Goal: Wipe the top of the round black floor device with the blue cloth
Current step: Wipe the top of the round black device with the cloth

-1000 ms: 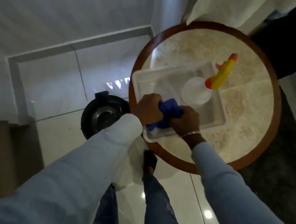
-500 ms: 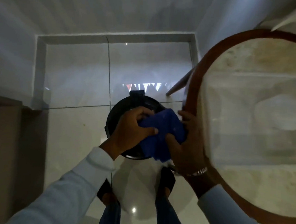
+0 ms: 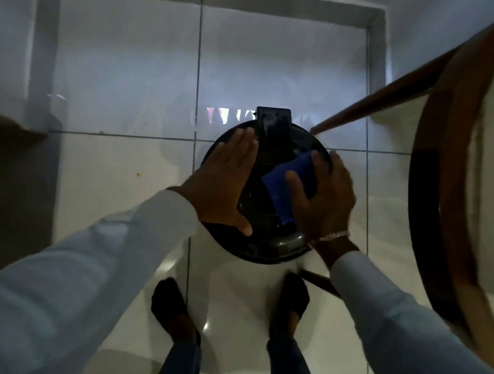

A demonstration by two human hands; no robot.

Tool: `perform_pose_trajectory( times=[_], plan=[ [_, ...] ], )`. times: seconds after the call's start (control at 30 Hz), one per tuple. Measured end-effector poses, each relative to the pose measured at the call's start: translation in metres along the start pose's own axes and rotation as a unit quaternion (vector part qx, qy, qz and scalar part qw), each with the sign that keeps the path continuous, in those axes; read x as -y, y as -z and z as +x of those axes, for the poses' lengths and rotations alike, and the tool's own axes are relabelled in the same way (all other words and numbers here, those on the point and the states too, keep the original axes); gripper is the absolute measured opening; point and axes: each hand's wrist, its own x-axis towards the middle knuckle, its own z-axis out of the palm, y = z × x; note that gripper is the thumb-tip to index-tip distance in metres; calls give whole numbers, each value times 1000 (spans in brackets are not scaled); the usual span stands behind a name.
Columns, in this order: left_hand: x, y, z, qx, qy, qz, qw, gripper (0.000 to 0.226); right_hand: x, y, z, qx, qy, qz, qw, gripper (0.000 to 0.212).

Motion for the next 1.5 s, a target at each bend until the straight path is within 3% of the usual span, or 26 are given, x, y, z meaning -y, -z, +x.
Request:
perform_pose_trajectory(
  times=[0.1,0.37,0.53,0.77,0.97,1.03,1.13,1.2,1.27,1.4,1.43,1.5],
  plan=[
    [7,-7,11,11,-22,56,998,152,19,-32,-5,12,-18,-68,997,87],
    [12,-7,16,23,-29,45,998,153,-17,-34,-48,35,74,-130,988,80],
    [14,-8,16,34,-26,42,998,153,19,-43,3,-2,-40,-53,998,84],
    [13,-5,16,39,-28,34,998,151,-15,-41,-48,44,95,-149,983,75],
    [13,-6,16,41,-32,38,998,151,20,-51,-2,-10,-52,-87,995,76],
    [14,-6,16,40,-32,30,998,149,28,-58,-3,2,2,-115,993,74],
    [14,-4,15,30,-34,33,998,149,-3,-54,-40,33,150,-152,976,72],
    [14,-3,15,34,-34,33,998,151,-30,-42,-60,36,177,-147,973,72],
    [14,-4,14,34,-33,37,998,152,-38,-35,-56,19,130,-122,984,72],
    [15,-7,16,27,-38,42,998,151,8,-51,-13,-40,-55,-82,994,72],
    [15,-8,15,27,-38,41,998,150,20,-57,-12,-37,-58,-96,993,72],
    [16,-9,14,22,-36,41,998,149,22,-62,-26,-10,23,-132,991,70]
  ],
)
